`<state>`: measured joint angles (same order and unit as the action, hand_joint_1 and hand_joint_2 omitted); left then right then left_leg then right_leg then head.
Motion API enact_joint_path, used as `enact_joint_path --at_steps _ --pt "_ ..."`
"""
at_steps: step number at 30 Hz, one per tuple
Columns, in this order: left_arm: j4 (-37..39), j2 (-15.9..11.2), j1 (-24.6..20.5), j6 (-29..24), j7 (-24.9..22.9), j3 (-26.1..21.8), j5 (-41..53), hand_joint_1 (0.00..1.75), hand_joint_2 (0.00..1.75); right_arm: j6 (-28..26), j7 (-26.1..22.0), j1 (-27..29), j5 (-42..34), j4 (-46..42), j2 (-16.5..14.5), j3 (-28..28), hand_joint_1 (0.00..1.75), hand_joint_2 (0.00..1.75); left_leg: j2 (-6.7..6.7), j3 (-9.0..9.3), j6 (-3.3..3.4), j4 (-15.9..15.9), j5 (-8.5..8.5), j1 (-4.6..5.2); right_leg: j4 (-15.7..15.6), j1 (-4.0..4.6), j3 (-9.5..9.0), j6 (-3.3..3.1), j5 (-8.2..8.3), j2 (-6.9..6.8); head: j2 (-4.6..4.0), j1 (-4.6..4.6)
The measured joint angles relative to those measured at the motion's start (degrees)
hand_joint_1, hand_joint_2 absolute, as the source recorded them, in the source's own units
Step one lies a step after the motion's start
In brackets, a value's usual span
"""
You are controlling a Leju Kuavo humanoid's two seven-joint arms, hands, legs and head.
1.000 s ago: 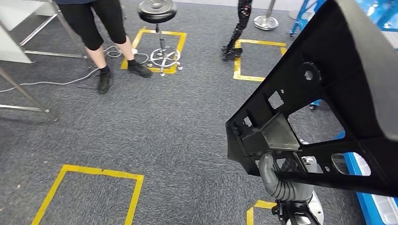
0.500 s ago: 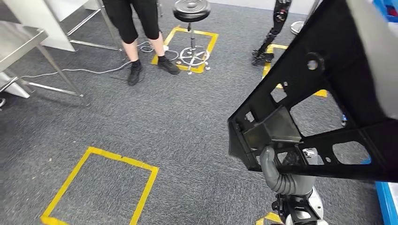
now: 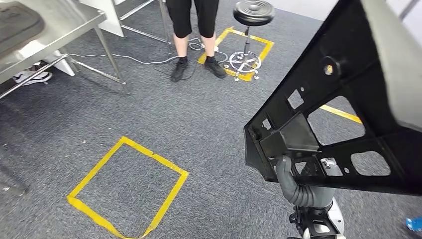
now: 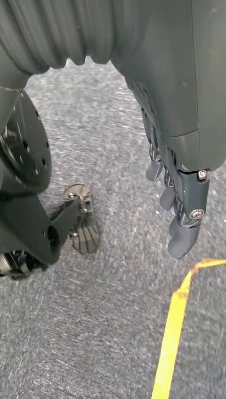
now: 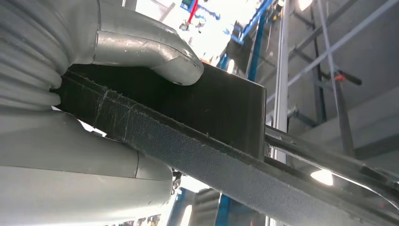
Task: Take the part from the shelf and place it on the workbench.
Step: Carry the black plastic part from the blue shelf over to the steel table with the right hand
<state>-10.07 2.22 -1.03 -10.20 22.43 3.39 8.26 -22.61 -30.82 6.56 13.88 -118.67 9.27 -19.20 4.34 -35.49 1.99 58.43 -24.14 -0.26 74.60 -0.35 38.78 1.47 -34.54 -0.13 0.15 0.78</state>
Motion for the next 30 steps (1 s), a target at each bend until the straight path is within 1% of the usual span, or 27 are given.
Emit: enact_joint_path --at_steps 1,2,3,4,5,7,8,9,10,11,12,13,14,15,16,17,19,20,21,22,23,24,25,27,28,29,30 --pt "0.0 0.0 0.0 -0.1 0.0 0.0 0.0 0.0 1.75 0.0 0.1 0.0 -0.4 0.0 0.1 0.2 1.75 1.75 0.94 0.0 -0.12 0.0 0.1 -0.05 -2.9 -0.12 -1.18 0.55 1.56 0.34 0.0 0.01" --pt "0.0 0.1 0.0 -0.2 0.0 -0.1 0.0 0.0 1.75 0.0 0.2 0.0 -0.8 0.0 0.1 0.5 1.75 1.75 1.86 -0.02 -0.31 0.0 0.21 -0.12 -7.4 -0.38 -3.17 1.11 3.47 1.44 0.0 -0.01" --pt "0.0 0.1 0.0 -0.4 0.0 -0.1 -0.1 0.0 1.75 0.1 0.3 0.0 -1.2 0.0 0.2 0.8 1.75 1.75 2.74 -0.1 -0.58 0.1 0.31 -0.04 -11.5 -0.53 -4.99 1.36 5.05 2.65 0.0 -0.02" --pt "0.0 0.1 0.0 -0.5 0.0 -0.2 -0.1 0.0 1.75 0.1 0.3 0.0 -1.4 0.0 0.2 1.0 1.75 1.75 3.53 -0.26 -0.89 0.2 0.43 0.01 -14.4 -0.65 -6.37 1.26 6.17 3.58 0.0 0.01" --pt "0.0 0.1 0.0 -0.6 0.0 -0.2 -0.1 0.0 1.75 0.1 0.4 0.0 -1.5 0.0 0.2 1.2 1.75 1.75 4.17 -0.47 -1.23 0.1 0.57 0.07 -16.0 -0.64 -7.11 0.93 6.74 4.16 0.0 0.02" --pt "0.0 0.1 0.3 -0.8 0.0 -0.2 0.0 0.0 1.75 0.1 0.5 0.0 -1.7 0.0 0.2 1.6 1.75 1.75 5.23 -0.86 -1.93 -0.1 0.96 -0.02 -16.2 -0.48 -7.26 -0.07 7.11 3.16 0.0 0.04" --pt "0.0 0.0 0.5 -0.8 0.0 -0.2 0.0 0.0 1.75 0.0 0.5 -0.1 -1.7 0.0 0.2 1.7 1.75 1.75 4.76 -1.02 -2.19 0.0 0.98 -0.03 -16.3 -0.54 -7.29 -0.43 7.28 2.52 0.0 0.03" --pt "0.1 0.0 0.6 -0.8 0.0 -0.2 0.1 0.0 1.75 0.0 0.5 0.0 -1.7 0.0 0.2 1.8 1.75 1.75 3.22 -1.4 -2.42 0.8 0.42 0.06 -16.4 -0.64 -7.31 -0.82 7.43 1.81 0.0 0.18" --pt "0.1 0.0 0.7 -0.8 -0.1 -0.2 0.1 0.0 1.75 0.0 0.5 0.1 -1.7 0.0 0.1 2.0 1.75 1.75 1.11 -2.24 -2.59 2.6 -0.85 0.18 -16.4 -0.73 -7.32 -1.2 7.53 1.04 0.0 0.39" --pt "0.1 0.0 0.7 -0.8 -0.1 -0.2 0.1 0.0 1.75 -0.1 0.4 0.2 -1.8 0.0 0.1 2.2 1.75 1.75 -1.33 -3.55 -2.71 5.6 -2.73 0.26 -16.5 -0.63 -7.33 -1.49 7.54 0.26 0.0 0.59" --pt "0.1 0.0 0.6 -0.8 -0.1 -0.2 0.1 0.0 1.75 -0.1 0.4 0.5 -1.8 0.0 0.0 2.4 1.75 1.75 -3.02 -5.34 -2.84 9.5 -4.9 0.25 -16.4 -0.46 -7.3 -1.74 7.5 -0.6 0.0 0.76" --pt "0.1 0.1 0.5 -0.8 -0.1 -0.2 0.1 0.0 1.75 -0.1 0.3 0.7 -1.9 0.0 -0.1 2.6 1.75 1.75 -3.74 -7.06 -2.92 13.2 -6.61 0.16 -16.4 -0.28 -7.25 -1.88 7.46 -1.5 0.0 0.79" --pt "0.1 0.1 0.5 -0.9 -0.1 -0.2 0.1 0.0 1.75 -0.1 0.2 0.9 -2.0 0.0 -0.1 2.7 1.75 1.75 -4.02 -8.15 -2.93 15.7 -7.46 0.1 -16.4 -0.15 -7.22 -1.94 7.41 -2.41 0.0 0.77" --pt "0.1 0.1 0.5 -0.9 -0.1 -0.2 0.1 0.0 1.75 -0.1 0.1 1.0 -2.1 0.0 -0.3 2.8 1.75 1.75 -4.14 -8.19 -2.88 16.3 -7.25 0.09 -16.4 -0.05 -7.22 -2.0 7.36 -3.27 0.0 0.78" --pt "0.1 0.1 0.5 -1.0 -0.1 -0.2 0.1 0.0 1.75 0.0 -0.1 1.1 -2.2 0.0 -0.4 2.9 1.75 1.75 -4.36 -6.86 -2.74 14.3 -5.97 0.12 -16.4 0.02 -7.31 -2.04 7.3 -4.09 0.0 0.79" --pt "0.1 0.0 0.5 -1.0 -0.1 -0.2 0.1 0.0 1.75 0.0 -0.2 1.2 -2.3 0.0 -0.6 3.0 1.75 1.75 -5.17 -4.53 -2.45 10.6 -4.19 0.23 -16.4 0.1 -7.48 -2.05 7.2 -4.84 0.0 0.79" --pt "0.1 -0.1 0.4 -1.1 -0.1 -0.3 0.1 0.0 1.75 0.0 -0.3 1.4 -2.3 0.0 -0.8 3.2 1.75 1.75 -8.19 -0.15 -1.66 3.1 -1.89 0.88 -16.4 0.44 -7.84 -1.83 6.89 -6.17 0.0 0.75" --pt "0.1 -0.2 0.3 -1.1 -0.1 -0.3 0.1 0.0 1.75 0.0 -0.4 1.5 -2.3 0.0 -0.9 3.3 1.75 1.75 -9.2 0.84 -1.31 1.3 -1.57 1.24 -16.4 0.6 -7.95 -1.62 6.75 -6.77 0.0 0.74" --pt "0.1 -0.2 0.2 -1.1 -0.1 -0.3 0.1 0.0 1.75 0.0 -0.5 1.6 -2.2 0.0 -1.0 3.3 1.75 1.75 -9.39 0.98 -1.03 0.6 -1.69 1.54 -16.4 0.7 -8.03 -1.38 6.65 -7.43 0.0 0.73" --pt "0.1 -0.2 0.2 -1.1 -0.1 -0.3 0.2 0.0 1.75 0.0 -0.5 1.7 -2.2 0.0 -1.1 3.4 1.75 1.75 -8.48 0.85 -0.79 0.5 -1.54 1.62 -16.5 0.74 -8.17 -1.1 6.57 -8.15 0.0 0.75" --pt "0.1 -0.2 0.2 -1.1 -0.2 -0.3 0.2 0.0 1.75 0.0 -0.5 1.8 -2.2 -0.1 -1.1 3.4 1.75 1.75 -7.65 0.96 -0.51 0.1 -1.32 1.46 -16.5 0.73 -8.18 -0.8 6.43 -8.36 0.0 0.77" --pt "0.1 -0.1 0.3 -1.1 -0.2 -0.3 0.2 0.0 1.75 0.0 -0.5 1.9 -2.1 -0.1 -1.2 3.5 1.75 1.75 -6.8 1.15 -0.2 -0.2 -1.06 1.23 -16.0 0.67 -8.09 -0.52 6.05 -7.4 0.0 0.72" --pt "0.1 -0.1 0.3 -1.1 -0.3 -0.3 0.2 0.0 1.75 0.0 -0.5 2.0 -2.1 -0.1 -1.3 3.5 1.75 1.75 -5.98 1.34 0.11 -0.6 -0.74 0.94 -14.6 0.61 -7.56 -0.4 5.26 -5.64 0.0 0.67" --pt "0.1 -0.1 0.1 -1.2 -0.3 -0.3 0.2 0.0 1.75 0.0 -0.6 2.3 -2.1 -0.1 -1.3 3.8 1.75 1.75 -4.27 1.32 0.52 -0.9 -0.32 0.58 -8.5 0.31 -4.64 -0.57 2.43 -1.46 0.0 0.41" --pt "0.1 -0.1 0.0 -1.2 -0.3 -0.3 0.2 0.0 1.75 0.0 -0.6 2.5 -2.1 -0.2 -1.3 3.9 1.75 1.75 -3.32 1.13 0.61 -0.9 -0.22 0.52 -4.5 0.15 -2.57 -0.66 0.92 -0.52 0.0 0.34" --pt "0.1 0.0 0.0 -1.2 -0.3 -0.3 0.2 0.0 1.75 0.0 -0.6 2.6 -2.1 -0.1 -1.3 4.0 1.75 1.75 -2.28 0.98 0.6 -0.9 -0.13 0.47 -1.4 -0.02 -0.84 -0.52 -0.03 -0.17 0.0 0.29" --pt "0.1 0.0 0.0 -1.2 -0.3 -0.3 0.2 0.0 1.75 0.0 -0.6 2.7 -2.1 -0.1 -1.3 4.0 1.75 1.75 -1.28 0.9 0.54 -0.9 -0.05 0.42 -0.2 -0.2 0.02 -0.12 -0.07 -0.07 0.0 0.3"
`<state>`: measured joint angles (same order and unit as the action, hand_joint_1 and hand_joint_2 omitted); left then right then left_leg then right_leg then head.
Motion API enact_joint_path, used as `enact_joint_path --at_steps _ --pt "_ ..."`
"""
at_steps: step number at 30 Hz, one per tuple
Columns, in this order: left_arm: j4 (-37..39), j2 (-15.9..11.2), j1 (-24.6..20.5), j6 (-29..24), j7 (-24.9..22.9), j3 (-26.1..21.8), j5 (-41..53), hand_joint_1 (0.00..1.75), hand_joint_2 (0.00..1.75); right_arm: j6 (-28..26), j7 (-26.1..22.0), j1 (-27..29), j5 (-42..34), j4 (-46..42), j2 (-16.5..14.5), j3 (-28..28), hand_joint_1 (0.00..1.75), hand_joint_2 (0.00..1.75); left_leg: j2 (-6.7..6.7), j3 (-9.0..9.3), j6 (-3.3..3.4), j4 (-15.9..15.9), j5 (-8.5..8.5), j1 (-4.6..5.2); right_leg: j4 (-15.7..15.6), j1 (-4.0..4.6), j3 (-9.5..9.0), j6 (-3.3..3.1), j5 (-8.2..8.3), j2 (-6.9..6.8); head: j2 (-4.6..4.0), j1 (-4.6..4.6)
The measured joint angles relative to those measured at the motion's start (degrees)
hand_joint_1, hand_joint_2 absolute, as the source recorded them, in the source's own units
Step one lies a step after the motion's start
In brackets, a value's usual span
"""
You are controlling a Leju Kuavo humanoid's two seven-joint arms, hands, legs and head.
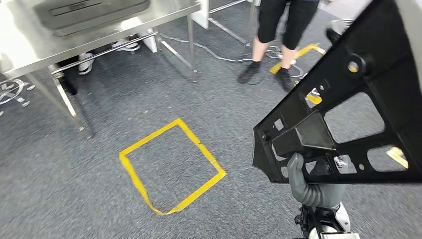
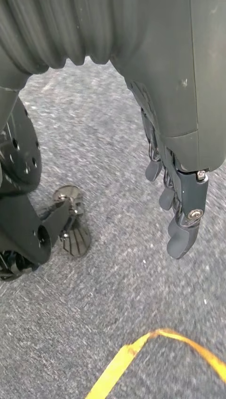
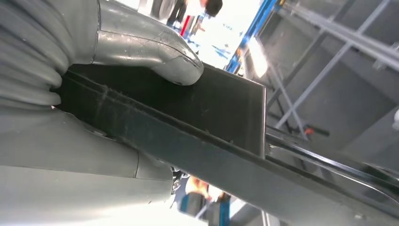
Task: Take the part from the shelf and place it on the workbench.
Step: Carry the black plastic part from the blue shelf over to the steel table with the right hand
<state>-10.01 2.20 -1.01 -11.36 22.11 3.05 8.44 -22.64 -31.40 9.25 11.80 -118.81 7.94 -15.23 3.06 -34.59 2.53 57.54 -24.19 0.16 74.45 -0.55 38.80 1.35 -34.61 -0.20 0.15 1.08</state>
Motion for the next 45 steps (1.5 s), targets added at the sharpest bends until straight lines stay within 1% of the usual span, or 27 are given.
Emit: enact_joint_path --at_steps 1,2,3,4,5,6,7,8,9,10,11,12,13,14,15,16,17,18,19,20,21,22,24,27,31,37,45 --pt "0.0 0.0 0.1 0.0 0.0 0.0 0.0 0.0 1.75 0.0 0.0 0.0 0.0 0.0 0.0 0.0 1.75 1.75 1.0 -0.02 -0.12 0.0 0.08 -0.1 -1.2 -0.2 -0.36 0.65 0.98 0.11 0.0 0.02" --pt "0.0 0.0 0.1 0.0 -0.1 0.0 0.0 0.0 1.75 0.0 0.0 0.1 0.0 0.0 0.0 0.0 1.75 1.75 1.94 0.01 -0.29 0.1 0.15 -0.24 -4.6 -0.43 -1.85 1.43 2.72 0.5 0.0 0.01" --pt "0.0 0.1 0.1 0.0 -0.1 0.0 0.0 0.0 1.75 0.0 0.0 0.0 0.0 0.0 0.0 0.0 1.75 1.75 2.82 0.0 -0.54 0.1 0.22 -0.36 -9.1 -0.76 -3.88 2.14 4.58 1.57 0.0 -0.02" --pt "0.0 0.1 0.1 0.0 -0.2 -0.1 0.0 0.0 1.75 0.0 0.0 0.0 0.0 0.0 0.0 0.1 1.75 1.75 3.67 -0.11 -0.86 0.2 0.24 -0.35 -13.0 -0.94 -5.64 2.39 6.05 2.54 0.0 -0.05" --pt "0.0 0.1 0.1 0.0 -0.2 -0.1 0.0 0.0 1.75 0.0 0.0 0.0 0.0 0.0 0.0 0.1 1.75 1.75 4.36 -0.29 -1.21 0.3 0.29 -0.31 -15.5 -1.05 -6.81 2.21 6.93 3.25 0.0 -0.05" --pt "0.0 0.1 0.1 -0.1 -0.3 -0.1 0.0 0.0 1.75 0.0 0.0 0.0 0.1 0.0 0.0 0.1 1.75 1.75 4.93 -0.54 -1.58 0.4 0.39 -0.26 -16.6 -1.02 -7.32 1.71 7.26 3.57 0.0 -0.03" --pt "0.0 0.1 0.2 -0.1 -0.3 -0.1 0.0 0.0 1.75 0.0 0.0 0.0 0.1 0.0 -0.1 0.1 1.75 1.75 5.46 -0.79 -1.93 0.4 0.51 -0.24 -16.6 -0.81 -7.38 1.04 7.35 3.07 0.0 -0.02" --pt "0.0 0.1 0.4 -0.1 -0.3 -0.1 0.0 0.0 1.75 0.0 0.0 0.0 0.2 0.0 -0.1 0.1 1.75 1.75 5.64 -0.97 -2.23 0.4 0.63 -0.35 -16.6 -0.87 -7.43 0.51 7.5 2.52 0.0 0.01" --pt "0.0 0.1 0.6 -0.1 -0.3 -0.1 0.0 0.0 1.75 0.0 0.1 0.0 0.3 0.0 -0.1 0.1 1.75 1.75 4.74 -1.14 -2.51 0.6 0.49 -0.31 -16.7 -0.91 -7.49 0.15 7.61 2.05 0.0 0.0" --pt "0.0 0.1 0.7 -0.1 -0.4 -0.2 0.0 0.0 1.75 0.0 0.1 -0.1 0.4 0.0 -0.2 0.1 1.75 1.75 2.98 -1.59 -2.77 1.7 -0.29 -0.22 -16.7 -0.99 -7.58 -0.27 7.7 1.54 0.0 0.15" --pt "0.0 0.0 0.7 -0.1 -0.4 -0.2 0.0 0.0 1.75 0.0 0.2 -0.1 0.6 0.0 -0.2 0.1 1.75 1.75 0.83 -2.58 -2.97 4.0 -1.81 -0.15 -16.8 -1.04 -7.66 -0.67 7.72 1.02 0.0 0.31" --pt "0.0 0.1 0.7 -0.1 -0.4 -0.3 0.0 0.0 1.75 0.0 0.2 -0.1 0.7 0.0 -0.3 0.1 1.75 1.75 -1.22 -4.15 -3.14 7.5 -3.84 -0.1 -16.8 -0.91 -7.71 -0.95 7.66 0.51 0.0 0.48" --pt "0.0 0.1 0.6 -0.1 -0.4 -0.3 0.0 0.0 1.75 0.0 0.2 0.0 0.8 0.0 -0.3 0.1 1.75 1.75 -2.28 -6.11 -3.28 11.7 -5.92 -0.22 -16.8 -0.79 -7.72 -1.23 7.61 -0.04 0.0 0.62" --pt "0.0 0.1 0.5 -0.1 -0.4 -0.3 0.0 0.0 1.75 0.0 0.3 0.0 0.9 0.0 -0.3 0.1 1.75 1.75 -2.6 -7.84 -3.39 15.3 -7.32 -0.38 -16.8 -0.71 -7.73 -1.31 7.56 -0.53 0.0 0.61" --pt "0.0 0.2 0.5 -0.1 -0.4 -0.3 0.0 0.0 1.75 0.0 0.4 0.0 0.9 0.0 -0.3 0.1 1.75 1.75 -2.68 -8.74 -3.48 17.3 -7.63 -0.52 -16.8 -0.67 -7.76 -1.34 7.52 -0.92 0.0 0.62" --pt "0.0 0.2 0.5 -0.1 -0.4 -0.3 0.0 0.0 1.75 0.0 0.4 0.0 0.9 0.0 -0.4 0.1 1.75 1.75 -2.75 -8.45 -3.54 16.9 -6.78 -0.65 -16.8 -0.68 -7.84 -1.35 7.48 -1.23 0.0 0.62" --pt "0.0 0.2 0.6 -0.1 -0.4 -0.3 0.0 0.0 1.75 0.0 0.5 0.0 0.9 0.0 -0.4 0.1 1.75 1.75 -2.89 -6.93 -3.53 14.2 -5.05 -0.75 -16.8 -0.7 -7.97 -1.32 7.41 -1.45 0.0 0.63" --pt "0.0 0.2 0.6 -0.1 -0.4 -0.3 0.0 0.0 1.75 0.0 0.6 0.0 0.9 0.0 -0.4 0.1 1.75 1.75 -3.17 -4.62 -3.43 10.0 -3.12 -0.83 -16.8 -0.71 -8.15 -1.21 7.29 -1.61 0.0 0.64" --pt "0.0 0.2 0.5 -0.1 -0.4 -0.3 0.0 0.0 1.75 0.0 0.7 0.0 0.8 0.0 -0.4 0.1 1.75 1.75 -3.5 -2.41 -3.32 6.0 -1.8 -0.77 -16.7 -0.54 -8.27 -1.0 7.12 -1.75 0.0 0.64" --pt "0.0 0.2 0.5 -0.1 -0.4 -0.3 0.0 0.0 1.75 0.0 0.8 0.0 0.7 0.0 -0.4 0.1 1.75 1.75 -3.73 -0.83 -3.15 3.1 -1.05 -0.67 -16.7 -0.39 -8.34 -0.74 6.97 -1.84 0.0 0.6" --pt "0.0 0.2 0.5 -0.1 -0.3 -0.3 0.0 0.0 1.75 0.0 0.9 0.0 0.6 0.0 -0.4 0.1 1.75 1.75 -3.87 -0.06 -3.11 1.6 -0.85 -0.61 -16.6 -0.18 -8.31 -0.68 6.79 -1.91 0.0 0.58" --pt "0.0 0.3 0.4 -0.1 -0.3 -0.3 0.0 0.0 1.75 -0.1 1.0 0.0 0.5 0.0 -0.4 0.1 1.75 1.75 -3.83 0.03 -3.13 1.3 -0.96 -0.49 -16.5 -0.01 -8.24 -0.66 6.71 -1.96 0.0 0.55" --pt "0.0 0.4 0.4 0.0 -0.1 -0.3 0.0 0.0 1.75 -0.1 1.2 0.1 0.4 0.0 -0.5 0.2 1.75 1.75 -3.57 -0.05 -3.2 1.2 -0.78 -0.37 -16.6 -0.01 -8.18 -0.7 6.7 -2.03 0.0 0.54" --pt "0.0 0.4 0.5 0.0 0.2 -0.4 -0.1 0.0 1.75 -0.2 1.3 0.1 0.4 0.0 -0.5 0.2 1.75 1.75 -3.41 -0.09 -2.83 1.2 -0.91 0.0 -17.1 -0.12 -8.18 -0.3 6.87 -2.09 0.0 0.54" --pt "0.0 0.4 0.5 0.3 0.2 -0.4 -0.1 0.0 1.75 -0.2 1.4 0.1 0.5 0.1 -0.5 0.2 1.75 1.75 -3.42 -0.1 -2.31 1.2 -1.02 0.2 -17.4 -0.25 -8.07 0.01 7.02 -2.09 0.0 0.53" --pt "0.0 0.4 0.5 0.7 0.3 -0.8 -0.2 0.0 1.75 -0.2 1.7 0.1 0.5 0.1 -0.5 0.2 1.75 1.75 -3.43 -0.17 -2.03 1.2 -0.96 0.27 -17.4 -0.29 -8.05 0.56 7.14 -2.08 0.0 0.55" --pt "0.0 0.4 0.5 0.2 0.1 -0.9 0.0 0.0 1.75 -0.5 1.9 0.1 0.7 0.3 -0.5 0.2 1.75 1.75 -3.43 -0.15 -1.92 1.2 -0.85 0.16 -17.4 -0.17 -8.55 0.62 7.18 -2.08 0.0 0.56"
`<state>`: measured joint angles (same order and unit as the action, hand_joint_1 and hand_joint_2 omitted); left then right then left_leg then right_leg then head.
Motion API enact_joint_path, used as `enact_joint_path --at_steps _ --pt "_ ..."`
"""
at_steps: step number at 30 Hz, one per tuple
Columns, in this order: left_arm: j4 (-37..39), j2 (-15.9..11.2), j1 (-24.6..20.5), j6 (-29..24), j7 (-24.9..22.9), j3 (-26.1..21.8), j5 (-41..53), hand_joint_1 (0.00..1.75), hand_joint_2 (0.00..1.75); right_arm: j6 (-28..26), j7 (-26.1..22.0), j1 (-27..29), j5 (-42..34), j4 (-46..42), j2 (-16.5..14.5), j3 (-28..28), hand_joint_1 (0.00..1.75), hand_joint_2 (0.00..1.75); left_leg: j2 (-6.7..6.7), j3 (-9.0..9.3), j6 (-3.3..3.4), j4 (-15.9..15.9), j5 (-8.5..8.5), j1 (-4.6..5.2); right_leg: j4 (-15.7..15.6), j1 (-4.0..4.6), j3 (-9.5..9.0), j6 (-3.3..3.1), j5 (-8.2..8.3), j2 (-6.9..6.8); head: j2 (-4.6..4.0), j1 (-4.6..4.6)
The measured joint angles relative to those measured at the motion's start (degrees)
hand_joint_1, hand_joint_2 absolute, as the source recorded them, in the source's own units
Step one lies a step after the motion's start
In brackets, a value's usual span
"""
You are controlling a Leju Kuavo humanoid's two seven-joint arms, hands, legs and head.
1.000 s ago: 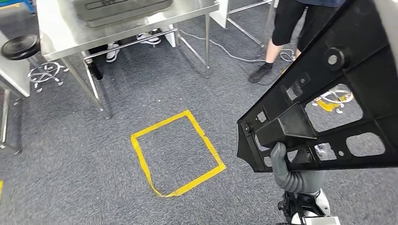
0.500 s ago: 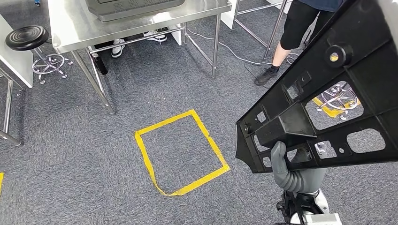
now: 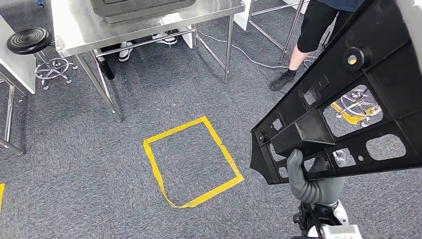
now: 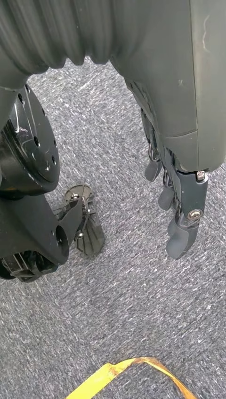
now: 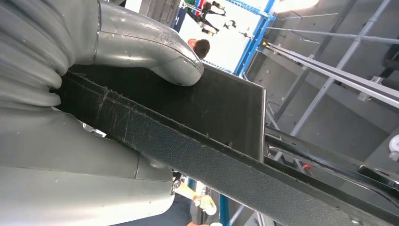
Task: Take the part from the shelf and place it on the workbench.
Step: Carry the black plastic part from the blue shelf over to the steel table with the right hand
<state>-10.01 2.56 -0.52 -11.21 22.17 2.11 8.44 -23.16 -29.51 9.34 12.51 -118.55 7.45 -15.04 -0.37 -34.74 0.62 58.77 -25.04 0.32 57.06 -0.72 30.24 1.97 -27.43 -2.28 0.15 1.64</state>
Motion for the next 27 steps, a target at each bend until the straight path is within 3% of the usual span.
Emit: enact_joint_path --at_steps 7,10,12,14,16,17,19,20,21,22,24,27 --pt "0.0 0.0 0.0 -0.2 -0.3 0.0 0.0 0.0 1.75 0.0 0.0 0.0 0.1 0.0 0.0 0.0 1.75 1.75 0.0 -0.07 0.12 0.1 -0.09 0.1 -0.2 -0.09 -0.05 0.13 0.07 -0.02 0.0 0.01" --pt "0.0 -0.1 0.0 -0.3 -0.5 0.0 0.1 0.0 1.75 0.0 0.2 -0.1 0.2 0.0 -0.1 -0.1 1.75 1.75 0.29 0.65 1.34 -1.3 0.08 0.05 -0.8 -0.28 -0.39 0.9 0.13 -0.02 0.0 0.0" --pt "0.0 -0.1 -0.2 -0.5 -0.6 0.0 0.3 0.0 1.75 -0.1 0.3 -0.2 0.2 0.1 -0.1 -0.1 1.75 1.75 0.52 1.69 2.03 -2.9 0.78 -0.47 2.2 -0.23 1.02 0.75 -1.4 0.94 0.0 -0.15" --pt "0.0 -0.1 -0.3 -0.6 -0.7 0.0 0.4 0.0 1.75 -0.1 0.3 -0.2 0.3 0.2 -0.1 -0.2 1.75 1.75 0.79 1.84 2.24 -3.2 0.97 -0.66 9.4 -0.45 4.85 0.35 -4.24 1.88 0.0 -0.3" --pt "0.0 -0.1 -0.4 -0.7 -0.8 0.0 0.5 0.0 1.75 -0.1 0.5 -0.2 0.2 0.4 -0.1 -0.2 1.75 1.75 1.29 1.84 2.05 -3.2 0.68 -0.75 14.7 -0.78 8.08 0.8 -5.48 2.07 0.0 -0.34" --pt "0.0 -0.1 -0.3 -0.7 -0.9 0.0 0.5 0.0 1.75 -0.1 0.5 -0.2 0.1 0.5 0.0 -0.2 1.75 1.75 1.56 1.92 1.83 -3.1 0.47 -0.87 14.2 -1.01 8.17 1.44 -4.72 2.07 0.0 -0.34" --pt "0.0 -0.1 -0.3 -0.8 -0.9 -0.1 0.5 0.0 1.75 -0.1 0.6 -0.2 0.1 0.6 0.0 -0.2 1.75 1.75 2.07 2.17 1.0 -2.7 -0.06 -1.24 7.2 -1.67 5.12 3.1 -1.33 2.05 0.0 -0.38" --pt "0.0 -0.3 -0.3 -0.8 -0.9 -0.1 0.5 0.0 1.75 -0.1 0.7 -0.3 0.0 0.7 0.0 -0.3 1.75 1.75 2.27 2.18 0.4 -2.2 -0.45 -1.25 3.7 -1.82 3.43 3.55 -0.04 2.14 0.0 -0.5" --pt "0.0 -0.4 -0.3 -0.8 -0.9 -0.1 0.5 0.0 1.75 -0.1 0.7 -0.3 0.0 0.8 -0.1 -0.3 1.75 1.75 2.43 2.16 -0.19 -1.9 -0.89 -1.19 1.3 -1.9 2.14 3.29 0.59 2.24 0.0 -0.55" --pt "0.0 -0.4 -0.3 -0.8 -0.9 -0.1 0.5 0.0 1.75 -0.1 0.7 -0.4 0.0 0.9 -0.1 -0.3 1.75 1.75 2.52 2.14 -0.67 -1.6 -1.26 -1.07 0.3 -1.85 1.57 2.62 0.64 2.33 0.0 -0.55" --pt "0.0 -0.5 -0.2 -0.8 -0.9 -0.2 0.5 0.0 1.75 -0.1 0.8 -0.4 0.0 1.1 -0.1 -0.3 1.75 1.75 2.57 2.3 -1.19 -1.6 -1.65 -1.07 0.6 -1.6 1.35 0.83 0.16 2.47 0.0 -0.41" --pt "-0.1 -0.5 -0.1 -0.8 -0.9 -0.2 0.5 0.0 1.75 -0.1 0.8 -0.4 0.0 1.1 -0.2 -0.3 1.75 1.75 1.78 1.54 -1.71 0.8 -2.75 -1.45 0.6 -1.61 0.35 -0.63 -0.44 2.37 0.0 -0.24"
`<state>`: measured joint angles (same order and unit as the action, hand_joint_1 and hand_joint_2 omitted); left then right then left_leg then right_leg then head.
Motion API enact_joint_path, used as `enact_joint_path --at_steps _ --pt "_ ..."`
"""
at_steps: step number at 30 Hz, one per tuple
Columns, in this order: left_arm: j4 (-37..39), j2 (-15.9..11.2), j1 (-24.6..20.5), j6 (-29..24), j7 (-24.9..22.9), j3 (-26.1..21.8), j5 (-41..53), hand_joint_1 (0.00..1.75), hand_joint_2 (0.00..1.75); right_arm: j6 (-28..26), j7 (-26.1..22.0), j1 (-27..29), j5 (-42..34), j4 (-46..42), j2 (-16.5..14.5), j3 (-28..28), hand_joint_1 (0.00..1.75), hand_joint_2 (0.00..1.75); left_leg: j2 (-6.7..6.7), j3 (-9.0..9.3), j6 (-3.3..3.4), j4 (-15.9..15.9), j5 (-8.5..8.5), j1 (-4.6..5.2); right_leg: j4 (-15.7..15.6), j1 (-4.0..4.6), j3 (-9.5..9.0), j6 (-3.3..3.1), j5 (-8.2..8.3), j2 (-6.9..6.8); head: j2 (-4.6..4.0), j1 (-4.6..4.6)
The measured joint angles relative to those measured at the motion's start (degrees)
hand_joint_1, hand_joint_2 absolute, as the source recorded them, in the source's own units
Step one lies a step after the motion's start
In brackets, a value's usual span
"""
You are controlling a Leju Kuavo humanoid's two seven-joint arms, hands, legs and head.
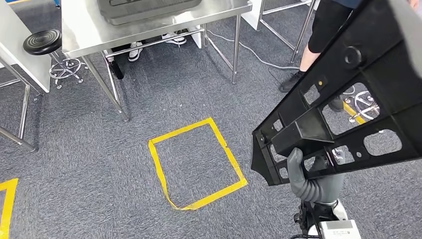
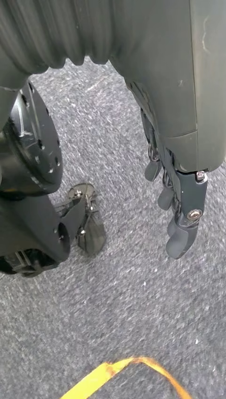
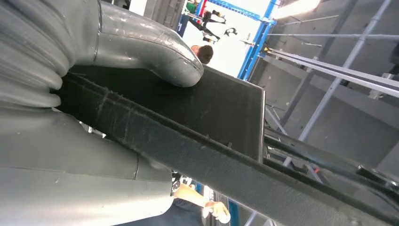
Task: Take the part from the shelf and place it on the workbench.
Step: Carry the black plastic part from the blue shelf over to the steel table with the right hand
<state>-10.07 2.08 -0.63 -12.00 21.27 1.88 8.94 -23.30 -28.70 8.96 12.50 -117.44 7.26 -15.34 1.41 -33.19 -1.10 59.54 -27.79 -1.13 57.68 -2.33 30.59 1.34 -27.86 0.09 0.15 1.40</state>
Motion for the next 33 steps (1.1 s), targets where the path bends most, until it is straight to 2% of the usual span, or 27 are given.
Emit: enact_joint_path --at_steps 1,3,4,5,6,8,9,10,11,13,14,16,18,20,21,22,23,24,25,26,27,28,29,30,31,32,33 --pt "0.0 0.0 0.0 0.0 0.0 0.0 0.0 0.0 1.75 0.0 0.0 0.0 0.0 0.0 0.0 0.0 1.75 1.75 -0.45 -1.52 -0.12 2.9 -1.05 -0.05 0.0 0.08 -0.53 -0.47 -0.35 -0.1 0.0 0.08" --pt "0.0 0.0 0.1 0.0 0.0 0.0 0.0 0.0 1.75 0.0 0.0 0.0 0.0 0.0 -0.1 0.0 1.75 1.75 -1.03 -6.6 -0.14 11.0 -3.35 -0.05 0.0 0.48 -1.53 -1.11 -1.27 -0.29 0.0 0.19" --pt "0.0 0.0 0.2 0.0 0.0 0.0 0.0 0.0 1.75 0.0 0.0 0.0 0.0 0.1 -0.1 0.0 1.75 1.75 -1.1 -9.06 -0.04 14.1 -3.63 -0.05 0.0 0.7 -2.1 -1.25 -1.81 -0.31 0.0 0.19" --pt "0.0 0.0 0.3 0.0 0.0 0.0 0.0 0.0 1.75 0.0 0.0 0.0 0.0 0.1 -0.1 0.0 1.75 1.75 -1.13 -10.64 0.16 15.3 -2.76 -0.03 0.0 0.88 -2.76 -1.3 -2.39 -0.29 0.0 0.19" --pt "0.0 0.0 0.4 0.0 0.0 0.0 0.0 0.0 1.75 0.0 0.0 0.0 0.0 0.1 -0.2 0.0 1.75 1.75 -1.13 -11.06 0.47 14.1 -0.68 0.02 0.0 1.04 -3.56 -1.3 -3.03 -0.25 0.0 0.19" --pt "0.0 0.0 0.6 0.0 -0.1 0.0 0.0 0.0 1.75 0.0 0.0 0.0 0.0 0.2 -0.2 0.0 1.75 1.75 -1.19 -9.37 1.35 7.5 4.56 0.28 -0.2 1.2 -5.29 -1.15 -4.46 -0.16 0.0 0.14" --pt "0.1 0.0 0.6 0.0 -0.1 0.0 0.0 0.0 1.75 0.0 0.0 0.0 0.0 0.2 -0.2 0.0 1.75 1.75 -1.25 -8.06 1.74 4.8 5.93 0.56 -0.4 1.31 -5.96 -0.89 -5.13 -0.14 0.0 0.13" --pt "0.1 0.0 0.6 0.0 -0.1 0.0 0.0 0.0 1.75 0.0 0.0 0.0 0.0 0.2 -0.2 0.0 1.75 1.75 -1.32 -6.86 2.05 2.8 5.99 0.91 -0.6 1.32 -6.43 -0.52 -5.67 -0.15 0.0 0.15" --pt "0.1 0.0 0.5 0.0 -0.1 0.0 0.0 0.0 1.75 0.0 0.0 0.0 0.0 0.2 -0.2 0.0 1.75 1.75 -1.36 -6.08 2.24 2.3 4.98 1.24 -0.8 1.29 -6.95 -0.07 -5.97 -0.17 0.0 0.2" --pt "0.1 0.0 0.3 0.0 -0.1 0.0 0.0 0.0 1.75 0.0 0.0 0.0 0.1 0.2 -0.2 0.0 1.75 1.75 -1.19 -4.59 2.76 1.0 3.39 1.61 -0.2 1.26 -7.48 1.14 -5.64 -0.22 0.0 0.36" --pt "0.0 0.0 0.3 0.0 -0.1 0.0 0.0 0.0 1.75 0.0 0.0 -0.1 0.1 0.2 -0.2 -0.1 1.75 1.75 -1.03 -3.79 3.03 0.4 2.95 1.55 1.3 1.22 -7.0 1.71 -5.05 -0.21 -0.01 0.32" --pt "0.0 0.0 0.4 0.0 -0.1 0.0 0.0 0.0 1.75 0.0 0.0 -0.2 0.1 0.3 -0.2 -0.1 1.75 1.75 -0.73 -1.72 3.66 -0.9 2.19 1.19 7.7 1.15 -2.93 2.21 -4.46 -0.16 -0.01 0.18" --pt "0.0 -0.1 0.4 0.0 -0.1 -0.1 0.0 0.0 1.75 0.0 -0.1 -0.2 0.1 0.3 -0.2 -0.2 1.75 1.75 -0.47 -0.06 4.04 -1.5 1.11 1.0 14.7 1.06 3.09 1.83 -6.2 -0.12 0.0 -0.02" --pt "0.0 0.0 0.5 0.0 -0.1 -0.1 0.0 0.0 1.75 0.0 0.0 -0.2 0.1 0.3 -0.1 -0.2 1.75 1.75 -0.07 1.65 3.94 -1.7 -0.3 0.82 16.9 0.97 7.64 1.63 -8.94 -0.13 0.0 -0.17" --pt "0.0 0.1 0.5 0.0 -0.1 -0.1 0.0 0.0 1.75 0.0 0.0 -0.1 0.1 0.3 -0.1 -0.2 1.75 1.75 0.14 2.71 3.79 -1.7 -1.12 0.7 15.7 0.96 8.79 1.85 -9.3 -0.14 0.0 -0.19" --pt "0.0 0.1 0.6 0.0 -0.1 -0.1 0.0 0.0 1.75 0.0 0.0 -0.1 0.1 0.3 -0.1 -0.2 1.75 1.75 0.31 3.86 3.6 -1.7 -2.0 0.58 13.2 0.96 9.26 2.52 -8.3 -0.16 0.0 -0.22" --pt "0.0 0.2 0.6 0.0 -0.1 -0.1 0.0 0.0 1.75 0.0 0.0 -0.1 0.1 0.3 -0.1 -0.2 1.75 1.75 0.45 4.73 3.33 -1.7 -2.92 0.49 9.7 0.95 9.32 3.52 -5.57 -0.25 0.0 -0.26" --pt "0.0 0.2 0.6 0.0 -0.1 -0.1 0.0 0.0 1.75 0.0 0.0 -0.1 0.1 0.4 -0.1 -0.2 1.75 1.75 0.53 5.77 3.02 -1.7 -3.89 0.51 6.2 0.95 9.2 4.43 -1.82 -0.43 0.0 -0.33" --pt "0.1 0.3 0.7 0.0 -0.2 -0.1 0.0 0.0 1.75 0.0 0.0 0.0 0.1 0.5 0.0 -0.3 1.75 1.75 0.57 6.45 2.66 -1.9 -4.78 0.65 3.5 1.05 8.82 4.56 1.4 -0.62 0.0 -0.47" --pt "0.1 0.3 0.7 0.0 -0.2 -0.1 0.0 0.0 1.75 0.0 0.0 0.0 0.1 0.5 0.0 -0.3 1.75 1.75 0.54 7.04 2.33 -2.2 -5.52 0.82 1.8 1.13 8.4 4.14 3.85 -0.71 0.0 -0.48" --pt "0.2 0.2 0.6 0.0 -0.3 -0.1 0.0 0.0 1.75 -0.1 0.0 0.0 0.1 0.6 -0.1 -0.4 1.75 1.75 0.49 7.88 2.03 -2.4 -5.85 0.99 1.1 1.09 7.91 3.16 4.87 -0.71 0.0 -0.51" --pt "0.2 0.2 0.6 0.0 -0.3 -0.1 0.0 0.0 1.75 -0.1 0.0 0.0 0.1 0.6 -0.1 -0.4 1.75 1.75 0.44 8.16 1.74 -2.2 -5.63 1.09 0.9 0.97 7.15 2.07 4.75 -0.59 0.0 -0.46" --pt "0.1 0.2 0.5 0.0 -0.3 -0.1 0.0 0.0 1.75 -0.1 0.0 0.0 0.2 0.6 -0.1 -0.4 1.75 1.75 0.25 7.84 1.52 -0.7 -4.89 1.06 0.6 0.7 6.36 1.32 4.57 -0.48 0.0 -0.35" --pt "0.1 0.2 0.5 0.0 -0.3 -0.1 0.0 0.0 1.75 -0.1 0.0 0.0 0.2 0.6 -0.1 -0.4 1.75 1.75 0.02 6.68 1.33 2.2 -3.89 1.03 0.3 0.47 5.45 0.61 4.19 -0.47 0.0 -0.34" --pt "0.1 0.2 0.4 0.0 -0.3 -0.1 0.0 0.0 1.75 -0.1 0.0 0.0 0.2 0.6 -0.1 -0.4 1.75 1.75 -0.21 4.6 1.15 5.9 -3.26 0.97 0.0 0.35 4.38 0.0 3.62 -0.47 0.0 -0.26" --pt "0.1 0.2 0.4 0.1 -0.3 -0.1 0.0 0.0 1.75 -0.1 0.0 0.0 0.2 0.6 -0.1 -0.4 1.75 1.75 -0.45 2.0 0.98 9.7 -3.6 0.9 -0.3 0.31 3.31 -0.47 2.97 -0.49 0.0 -0.25" --pt "0.1 0.2 0.4 0.1 -0.3 -0.1 0.0 0.0 1.75 -0.1 0.0 0.0 0.3 0.6 -0.1 -0.5 1.75 1.75 -0.57 -0.47 0.8 12.6 -5.18 0.83 -0.6 0.31 2.27 -0.73 2.29 -0.46 0.0 -0.2"
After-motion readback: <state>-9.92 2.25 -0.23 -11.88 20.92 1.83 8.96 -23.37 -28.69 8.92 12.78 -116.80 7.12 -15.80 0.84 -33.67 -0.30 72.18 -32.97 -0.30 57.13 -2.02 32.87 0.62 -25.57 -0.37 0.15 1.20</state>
